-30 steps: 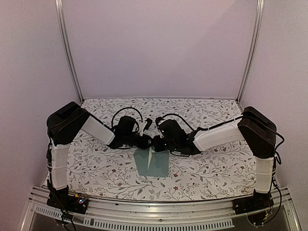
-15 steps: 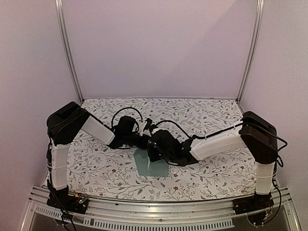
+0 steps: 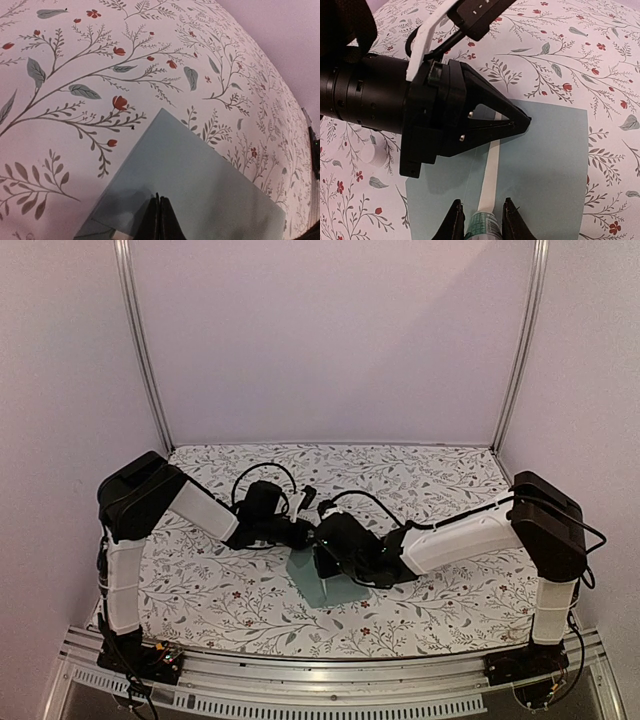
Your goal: Place the letter into the envelope and seal it
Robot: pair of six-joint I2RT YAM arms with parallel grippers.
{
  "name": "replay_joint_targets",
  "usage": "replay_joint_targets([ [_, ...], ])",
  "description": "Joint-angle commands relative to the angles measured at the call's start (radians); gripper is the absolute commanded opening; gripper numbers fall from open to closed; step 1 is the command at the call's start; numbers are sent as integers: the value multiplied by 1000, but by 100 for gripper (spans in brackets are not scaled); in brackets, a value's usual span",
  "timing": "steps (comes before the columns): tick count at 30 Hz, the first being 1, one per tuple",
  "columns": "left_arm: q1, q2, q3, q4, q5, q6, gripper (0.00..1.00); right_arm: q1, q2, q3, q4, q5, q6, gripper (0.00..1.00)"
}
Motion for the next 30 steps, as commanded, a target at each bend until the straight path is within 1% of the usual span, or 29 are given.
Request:
replay_joint_targets([
  [1, 21, 58, -11, -67, -46, 13, 0, 3, -31, 24, -11, 18, -27, 0],
  [6, 21, 52, -13, -71, -53, 15, 0, -28, -47, 43, -3, 6, -44, 0],
  [10, 21, 50, -16, -71, -55, 16, 0, -68, -29, 37, 10, -1, -47, 0],
  [17, 20, 51, -16, -72, -58, 20, 0, -99, -2, 49, 36, -29, -74, 0],
  [25, 21, 53, -15, -72, -58, 19, 0, -92, 47, 50, 39, -106, -81, 0],
  [30, 21, 51, -17, -74, -65, 20, 0, -81, 36, 19, -2, -62, -68, 0],
])
